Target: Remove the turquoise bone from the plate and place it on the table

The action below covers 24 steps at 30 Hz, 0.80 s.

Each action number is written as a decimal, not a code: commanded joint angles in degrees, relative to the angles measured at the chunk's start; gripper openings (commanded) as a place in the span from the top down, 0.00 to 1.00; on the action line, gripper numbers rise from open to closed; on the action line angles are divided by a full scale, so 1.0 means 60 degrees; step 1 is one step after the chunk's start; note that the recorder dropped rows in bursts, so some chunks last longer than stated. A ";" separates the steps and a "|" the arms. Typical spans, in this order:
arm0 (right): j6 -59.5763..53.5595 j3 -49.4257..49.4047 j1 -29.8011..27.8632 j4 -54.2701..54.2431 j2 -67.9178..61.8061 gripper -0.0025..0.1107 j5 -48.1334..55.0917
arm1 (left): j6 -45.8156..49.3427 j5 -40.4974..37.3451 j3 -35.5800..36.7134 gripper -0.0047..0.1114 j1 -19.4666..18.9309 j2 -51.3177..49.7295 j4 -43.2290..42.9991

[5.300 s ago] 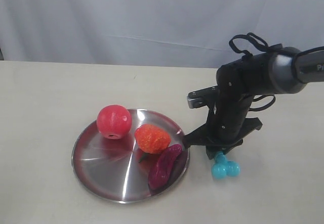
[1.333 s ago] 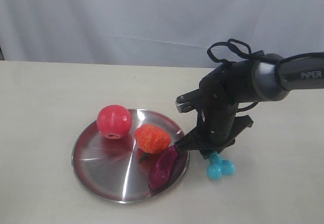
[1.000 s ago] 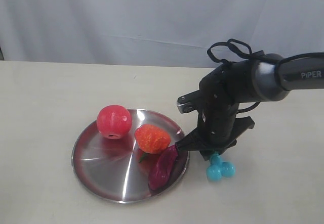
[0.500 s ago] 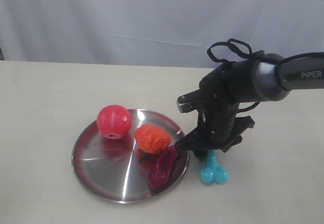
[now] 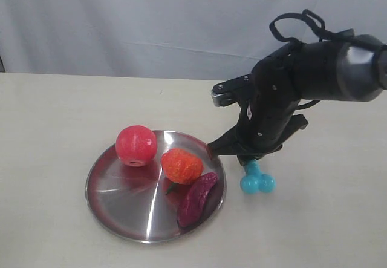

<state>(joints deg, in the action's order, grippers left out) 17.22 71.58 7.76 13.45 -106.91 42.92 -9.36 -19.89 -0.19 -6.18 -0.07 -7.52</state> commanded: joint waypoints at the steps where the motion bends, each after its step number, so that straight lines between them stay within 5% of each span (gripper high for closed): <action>1: -0.0198 0.0057 -0.0023 -0.0014 0.0050 0.74 0.0460 | -0.0005 0.0007 0.0031 0.96 0.0066 0.0012 -0.0003; 4: -0.0198 0.0057 -0.0023 -0.0053 -0.0121 0.50 0.0582 | -0.0005 0.0007 0.0031 0.96 0.0066 0.0012 -0.0003; 7: -0.0198 0.0057 -0.0023 -0.0233 -0.0245 0.40 0.0601 | -0.0005 0.0007 0.0031 0.96 0.0066 0.0012 -0.0003; 11: -0.0265 0.0057 -0.0023 -0.0233 -0.0165 0.51 0.0812 | -0.0005 0.0007 0.0031 0.96 0.0066 0.0012 -0.0003; 16: -0.0807 0.0057 -0.0023 -0.0215 0.0219 0.94 0.1152 | -0.0022 0.0007 0.0031 0.96 0.0066 0.0012 -0.0003; 24: -0.1029 -0.0228 -0.0023 -0.0232 0.1555 0.97 0.0584 | -0.0022 0.0007 0.0031 0.96 0.0066 0.0012 -0.0003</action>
<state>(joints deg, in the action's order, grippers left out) 11.83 71.53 7.76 12.14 -101.00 48.65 -9.36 -19.89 -0.19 -6.18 -0.07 -7.52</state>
